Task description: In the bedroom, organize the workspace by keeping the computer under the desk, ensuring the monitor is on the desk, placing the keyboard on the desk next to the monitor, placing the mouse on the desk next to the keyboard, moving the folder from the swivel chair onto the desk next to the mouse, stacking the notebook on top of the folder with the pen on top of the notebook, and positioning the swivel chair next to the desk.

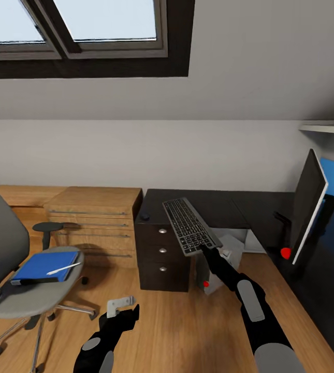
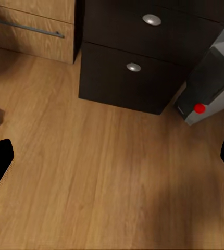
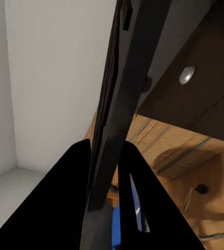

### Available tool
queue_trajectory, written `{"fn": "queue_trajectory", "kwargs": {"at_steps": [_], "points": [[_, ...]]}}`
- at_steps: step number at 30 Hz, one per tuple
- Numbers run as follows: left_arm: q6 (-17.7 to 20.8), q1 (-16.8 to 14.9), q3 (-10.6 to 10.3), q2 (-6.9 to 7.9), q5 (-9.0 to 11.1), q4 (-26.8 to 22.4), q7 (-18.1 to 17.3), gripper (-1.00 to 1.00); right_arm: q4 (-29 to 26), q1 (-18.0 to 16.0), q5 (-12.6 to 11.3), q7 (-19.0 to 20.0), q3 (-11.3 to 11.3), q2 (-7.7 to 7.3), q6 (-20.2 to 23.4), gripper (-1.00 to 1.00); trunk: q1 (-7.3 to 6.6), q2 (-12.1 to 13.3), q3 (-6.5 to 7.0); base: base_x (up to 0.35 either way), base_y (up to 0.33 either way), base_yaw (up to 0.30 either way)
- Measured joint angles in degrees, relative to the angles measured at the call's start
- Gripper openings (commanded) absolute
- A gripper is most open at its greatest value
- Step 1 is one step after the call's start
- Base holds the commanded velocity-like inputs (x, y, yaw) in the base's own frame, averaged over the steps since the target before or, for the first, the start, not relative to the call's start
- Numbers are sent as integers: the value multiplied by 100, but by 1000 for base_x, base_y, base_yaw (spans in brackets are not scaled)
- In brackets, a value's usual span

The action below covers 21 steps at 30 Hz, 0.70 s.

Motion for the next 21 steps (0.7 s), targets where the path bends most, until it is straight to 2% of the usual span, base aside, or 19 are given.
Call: {"fn": "queue_trajectory", "kwargs": {"at_steps": [7,10,12,16,17,19,21], "points": [[0,0,-4,0,2,-5,0,100,209,0,8,13,2,8,-47,-100,0,0,0,328,132,0],[-1,0,-6,0,2,-2,0,100,361,0,4,9,12,23,-298,-100,0,0,0,328,132,0],[-7,0,-7,0,2,-4,0,100,512,0,13,4,22,53,-582,-100,0,0,0,328,132,0],[-15,0,-8,0,2,-23,0,100,888,-1,0,-5,30,214,-1470,-100,0,0,0,328,132,0],[-16,0,-9,0,2,-25,0,100,936,-1,1,-7,30,233,-1602,-100,0,0,0,328,132,0],[-17,0,-8,0,2,-32,2,100,1162,-1,1,-18,51,238,-2146,-100,0,0,0,328,132,0],[-17,0,-9,0,2,-36,5,100,1255,-1,-6,-21,61,238,-2370,-100,0,0,0,328,126,0]]}}
